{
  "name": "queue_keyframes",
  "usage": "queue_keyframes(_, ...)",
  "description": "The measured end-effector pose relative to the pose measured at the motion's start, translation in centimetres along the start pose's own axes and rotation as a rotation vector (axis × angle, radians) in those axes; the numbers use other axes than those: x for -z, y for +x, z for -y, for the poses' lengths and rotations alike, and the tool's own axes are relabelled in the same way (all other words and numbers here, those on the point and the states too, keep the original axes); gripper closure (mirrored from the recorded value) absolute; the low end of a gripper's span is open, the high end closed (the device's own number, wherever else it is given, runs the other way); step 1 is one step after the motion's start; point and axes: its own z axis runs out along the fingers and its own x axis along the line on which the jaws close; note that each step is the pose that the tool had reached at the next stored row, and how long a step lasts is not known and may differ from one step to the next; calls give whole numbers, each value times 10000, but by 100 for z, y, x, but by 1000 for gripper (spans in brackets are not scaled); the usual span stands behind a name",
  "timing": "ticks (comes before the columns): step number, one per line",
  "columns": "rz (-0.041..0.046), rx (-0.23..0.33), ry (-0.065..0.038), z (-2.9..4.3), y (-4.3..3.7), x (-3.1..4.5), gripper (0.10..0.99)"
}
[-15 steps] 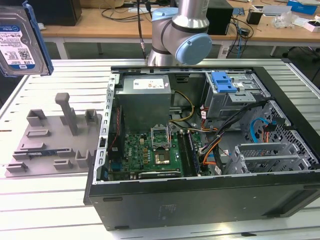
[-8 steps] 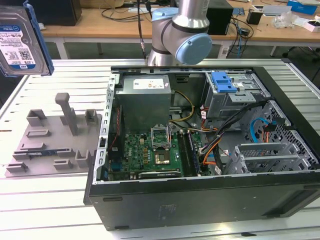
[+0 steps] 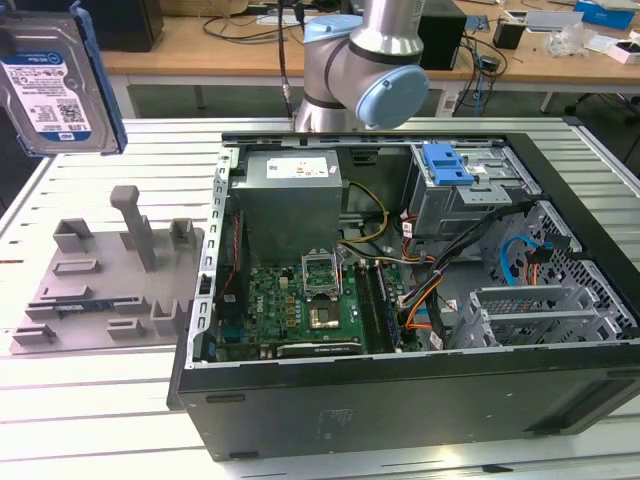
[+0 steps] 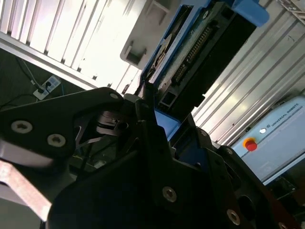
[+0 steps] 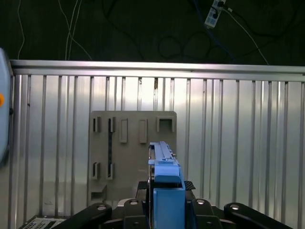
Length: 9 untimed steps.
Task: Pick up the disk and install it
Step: 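Pick up the disk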
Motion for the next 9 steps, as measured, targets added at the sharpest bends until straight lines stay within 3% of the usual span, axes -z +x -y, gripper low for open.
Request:
queue_keyframes(4, 1, 2, -25, 223, 78, 46, 718)
queue_keyframes(7, 2, 5, -62, 445, 156, 88, 718)
queue_keyframes(9, 2, 3, -83, 553, 194, 106, 718)
